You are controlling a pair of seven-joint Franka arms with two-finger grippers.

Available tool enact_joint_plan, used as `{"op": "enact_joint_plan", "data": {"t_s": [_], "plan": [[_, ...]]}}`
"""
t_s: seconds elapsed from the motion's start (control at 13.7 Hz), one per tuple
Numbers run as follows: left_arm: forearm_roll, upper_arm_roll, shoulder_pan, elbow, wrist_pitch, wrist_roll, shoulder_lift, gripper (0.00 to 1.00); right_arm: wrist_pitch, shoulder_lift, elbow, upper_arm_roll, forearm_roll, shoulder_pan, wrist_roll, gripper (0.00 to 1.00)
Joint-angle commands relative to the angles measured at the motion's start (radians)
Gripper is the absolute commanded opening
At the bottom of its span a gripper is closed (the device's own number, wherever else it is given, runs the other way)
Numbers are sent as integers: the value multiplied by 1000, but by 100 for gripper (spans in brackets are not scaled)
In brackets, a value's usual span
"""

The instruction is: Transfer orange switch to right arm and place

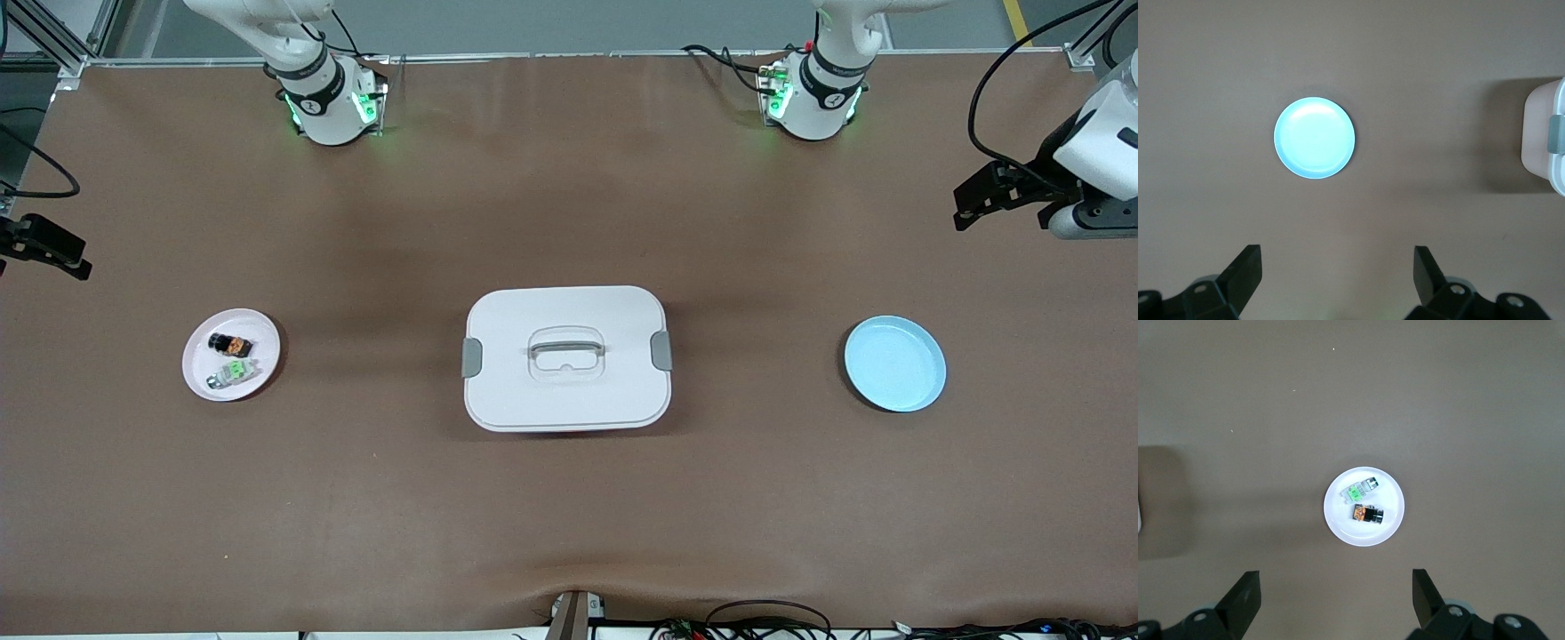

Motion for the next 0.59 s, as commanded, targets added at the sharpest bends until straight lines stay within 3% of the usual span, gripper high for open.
{"op": "enact_joint_plan", "data": {"t_s": [0.0,0.22,0.51], "plan": [[-5,-3,5,4,-4,19,-5,100,0,3,-7,4,38,-9,63,100],[-3,-3,5,4,-6,19,-7,100,29,-28,-73,4,52,-10,65,100],[-3,-3,5,6,-6,19,-7,100,124,-150,-234,2,85,-39,63,100]]}}
